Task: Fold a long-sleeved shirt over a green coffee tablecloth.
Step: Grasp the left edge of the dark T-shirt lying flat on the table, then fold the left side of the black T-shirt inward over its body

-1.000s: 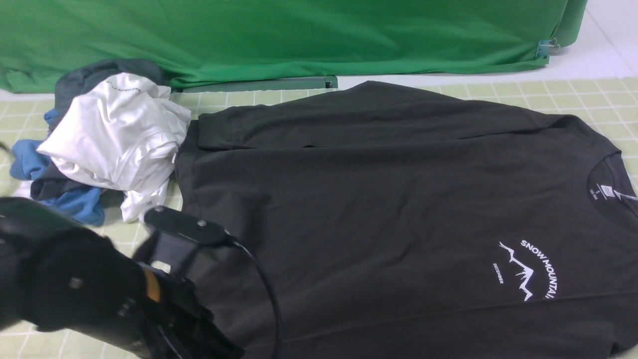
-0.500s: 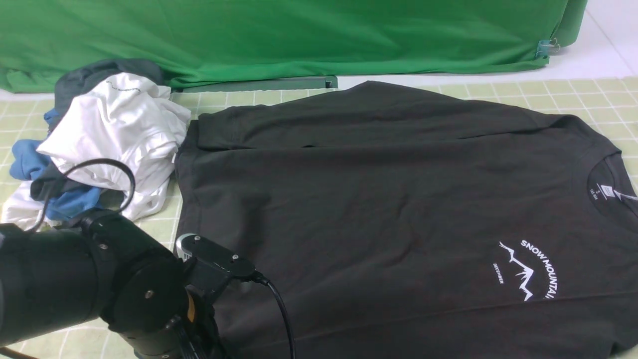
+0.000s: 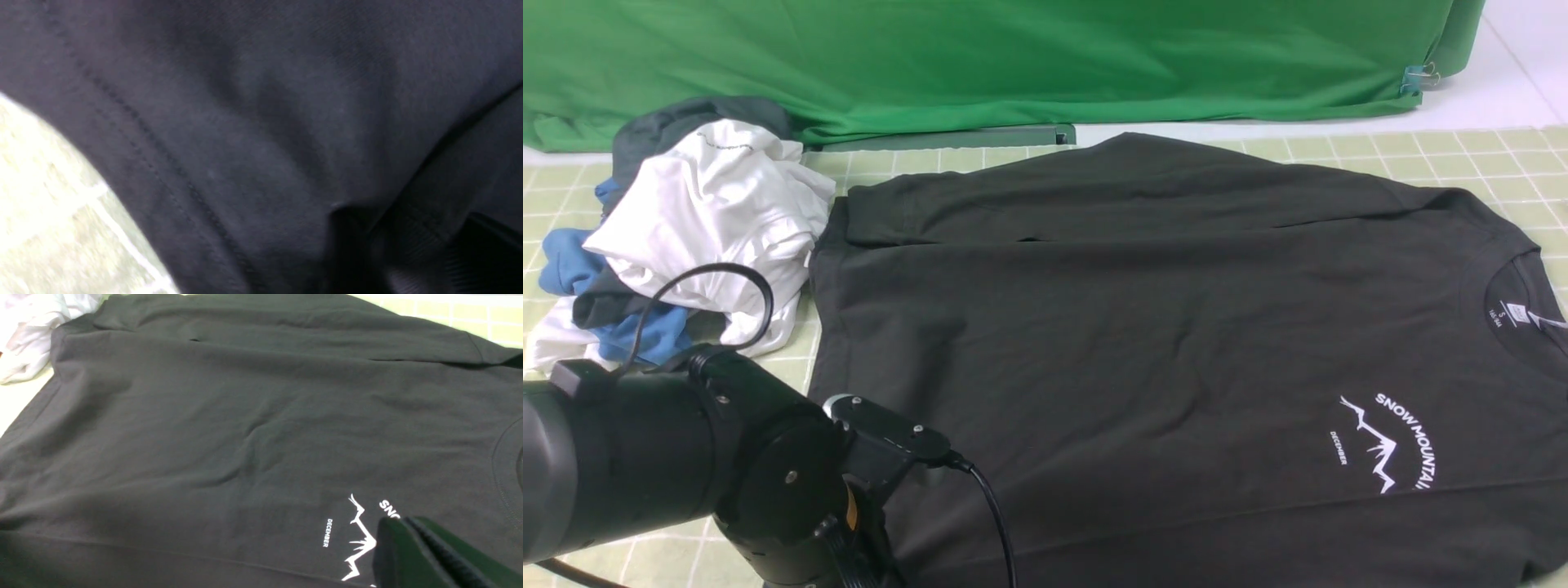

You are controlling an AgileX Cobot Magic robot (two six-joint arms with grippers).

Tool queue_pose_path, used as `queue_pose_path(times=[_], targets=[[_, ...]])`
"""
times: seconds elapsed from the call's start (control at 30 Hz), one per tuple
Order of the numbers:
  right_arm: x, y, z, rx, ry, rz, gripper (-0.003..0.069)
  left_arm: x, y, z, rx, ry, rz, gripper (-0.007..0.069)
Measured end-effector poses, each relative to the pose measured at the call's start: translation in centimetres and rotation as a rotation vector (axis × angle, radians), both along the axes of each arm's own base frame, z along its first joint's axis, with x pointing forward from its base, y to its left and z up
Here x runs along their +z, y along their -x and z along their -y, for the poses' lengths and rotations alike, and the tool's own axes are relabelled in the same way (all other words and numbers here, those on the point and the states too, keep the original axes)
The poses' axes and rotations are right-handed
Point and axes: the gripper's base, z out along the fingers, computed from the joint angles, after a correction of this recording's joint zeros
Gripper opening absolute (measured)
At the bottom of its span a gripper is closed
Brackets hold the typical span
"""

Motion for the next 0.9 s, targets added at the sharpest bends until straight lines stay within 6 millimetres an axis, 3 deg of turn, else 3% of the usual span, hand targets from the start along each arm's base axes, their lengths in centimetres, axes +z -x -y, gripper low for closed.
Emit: queue_pose_path(times=[0.03, 0.13, 0.2, 0.33, 0.5, 0.6, 0.63, 0.67, 0.77, 0.9], targets=[[0.0, 0.0, 0.0, 0.000, 0.000, 0.000, 0.0017, 0.0, 0.1, 0.0, 0.004, -0.002, -0.012, 0.0211], [0.0, 0.0, 0.0, 0.000, 0.000, 0.000, 0.0017, 0.0, 0.3, 0.0, 0.011, -0.008, -0.036, 0.0103], [0.0, 0.0, 0.0, 0.000, 0.000, 0.001, 0.0018, 0.1, 0.4, 0.0, 0.017, -0.006, -0.049, 0.0063], [0.0, 0.0, 0.0, 0.000, 0.000, 0.001, 0.0022, 0.1, 0.7, -0.2, 0.016, -0.022, -0.077, 0.0062], [0.0, 0.0, 0.0, 0.000, 0.000, 0.001, 0.0028, 0.1, 0.7, -0.2, 0.013, -0.031, -0.086, 0.0133], [0.0, 0.0, 0.0, 0.000, 0.000, 0.001, 0.0033, 0.7, 0.7, -0.2, 0.011, -0.051, -0.126, 0.0272], [0.0, 0.0, 0.0, 0.000, -0.001, 0.002, 0.0034, 0.7, 0.6, -0.1, 0.011, -0.049, -0.124, 0.0272], [0.0, 0.0, 0.0, 0.000, -0.001, 0.002, 0.0034, 1.1, 0.5, 0.0, 0.014, -0.050, -0.138, 0.0335], [0.0, 0.0, 0.0, 0.000, -0.001, 0.003, 0.0037, 1.6, 0.4, 0.3, 0.020, -0.044, -0.151, 0.0423], [0.0, 0.0, 0.0, 0.000, 0.000, 0.003, 0.0038, 1.5, 0.3, 0.1, 0.006, -0.062, -0.144, 0.0454]])
